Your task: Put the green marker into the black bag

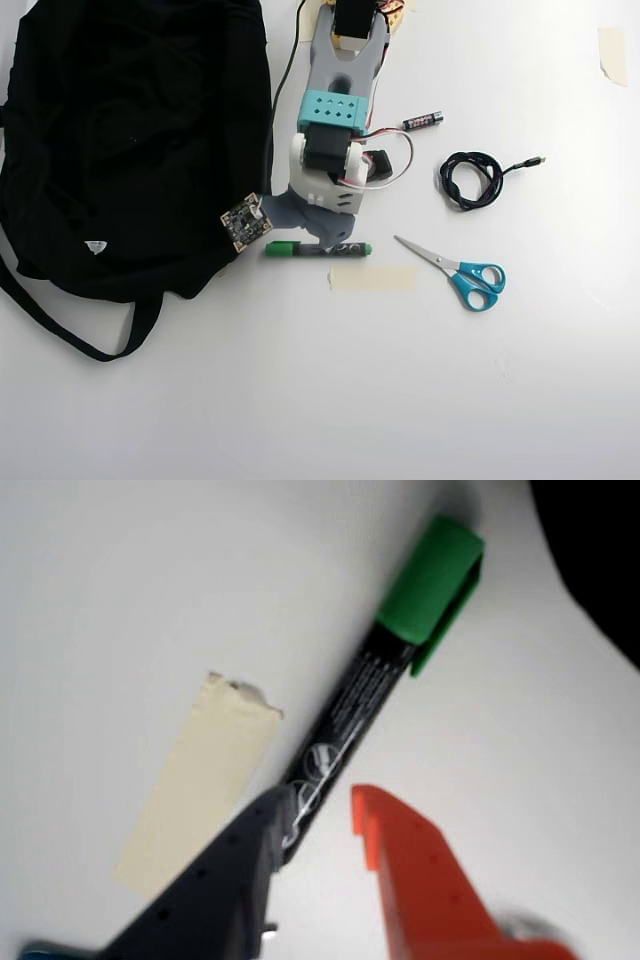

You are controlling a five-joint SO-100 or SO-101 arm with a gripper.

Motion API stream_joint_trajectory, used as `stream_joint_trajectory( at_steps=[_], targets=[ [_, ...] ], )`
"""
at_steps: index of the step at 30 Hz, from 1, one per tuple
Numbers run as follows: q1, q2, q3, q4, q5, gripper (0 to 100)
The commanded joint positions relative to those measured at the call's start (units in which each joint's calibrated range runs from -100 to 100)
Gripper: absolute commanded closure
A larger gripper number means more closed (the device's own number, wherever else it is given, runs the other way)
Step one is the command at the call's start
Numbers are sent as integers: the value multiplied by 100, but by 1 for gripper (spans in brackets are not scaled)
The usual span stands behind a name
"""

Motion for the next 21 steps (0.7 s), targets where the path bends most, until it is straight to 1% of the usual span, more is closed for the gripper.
stream_joint_trajectory(
  at_steps=[1, 5, 9, 15, 18, 21],
  targets=[
    [-115, -72, -249, 21, -37, 92],
    [-168, -72, -249, 21, -42, 92],
    [-205, -72, -249, 21, -200, 92],
    [-220, -72, -249, 21, -215, 92],
    [-220, -64, -249, 21, -378, 92],
    [-228, -64, -249, 21, -409, 92]
  ],
)
